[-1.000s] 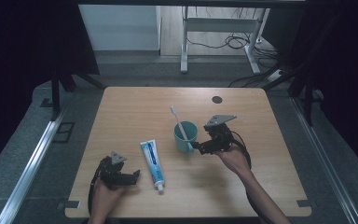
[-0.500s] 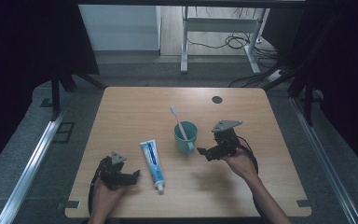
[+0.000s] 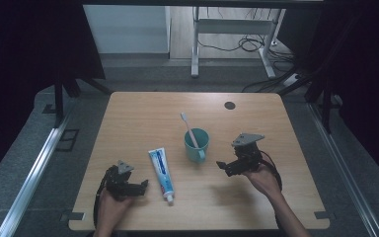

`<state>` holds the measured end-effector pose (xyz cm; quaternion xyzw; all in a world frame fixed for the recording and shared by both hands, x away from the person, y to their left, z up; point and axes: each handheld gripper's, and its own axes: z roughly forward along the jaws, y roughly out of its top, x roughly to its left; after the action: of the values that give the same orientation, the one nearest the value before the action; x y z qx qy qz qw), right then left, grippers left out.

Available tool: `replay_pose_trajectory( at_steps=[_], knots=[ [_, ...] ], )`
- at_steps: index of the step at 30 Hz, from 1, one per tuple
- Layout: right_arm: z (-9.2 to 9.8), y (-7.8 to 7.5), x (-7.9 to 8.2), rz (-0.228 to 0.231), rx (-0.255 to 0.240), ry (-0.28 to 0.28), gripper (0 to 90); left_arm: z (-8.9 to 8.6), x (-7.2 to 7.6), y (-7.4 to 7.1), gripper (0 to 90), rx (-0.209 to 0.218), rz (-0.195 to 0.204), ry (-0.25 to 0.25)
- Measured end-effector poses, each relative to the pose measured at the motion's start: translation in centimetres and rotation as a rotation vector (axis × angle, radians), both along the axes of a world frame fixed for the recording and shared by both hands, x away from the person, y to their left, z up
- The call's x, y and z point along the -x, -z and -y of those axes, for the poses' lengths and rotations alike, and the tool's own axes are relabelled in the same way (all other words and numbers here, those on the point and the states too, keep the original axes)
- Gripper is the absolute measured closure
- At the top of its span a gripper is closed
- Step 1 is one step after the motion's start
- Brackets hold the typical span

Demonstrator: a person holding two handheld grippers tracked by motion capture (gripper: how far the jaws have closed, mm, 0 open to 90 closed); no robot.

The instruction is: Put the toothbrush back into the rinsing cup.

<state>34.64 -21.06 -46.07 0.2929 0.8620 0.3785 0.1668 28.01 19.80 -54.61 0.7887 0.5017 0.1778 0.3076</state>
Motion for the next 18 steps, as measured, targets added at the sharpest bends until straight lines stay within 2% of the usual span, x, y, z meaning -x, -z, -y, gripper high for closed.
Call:
replay_pose_trajectory(
  at_steps=[4,10,18],
  knots=[
    [0.8,0.4,0.4,0.001,0.002,0.009,0.0,0.0,0.0,0.0,0.5,-0.002,-0.001,0.001],
    [2.2,1.2,0.9,0.003,-0.020,0.035,0.0,0.0,0.0,0.0,0.5,0.001,-0.002,-0.002],
    [4.0,2.3,1.7,-0.019,-0.048,0.066,0.0,0.0,0.0,0.0,0.5,0.002,-0.001,-0.003]
  ],
)
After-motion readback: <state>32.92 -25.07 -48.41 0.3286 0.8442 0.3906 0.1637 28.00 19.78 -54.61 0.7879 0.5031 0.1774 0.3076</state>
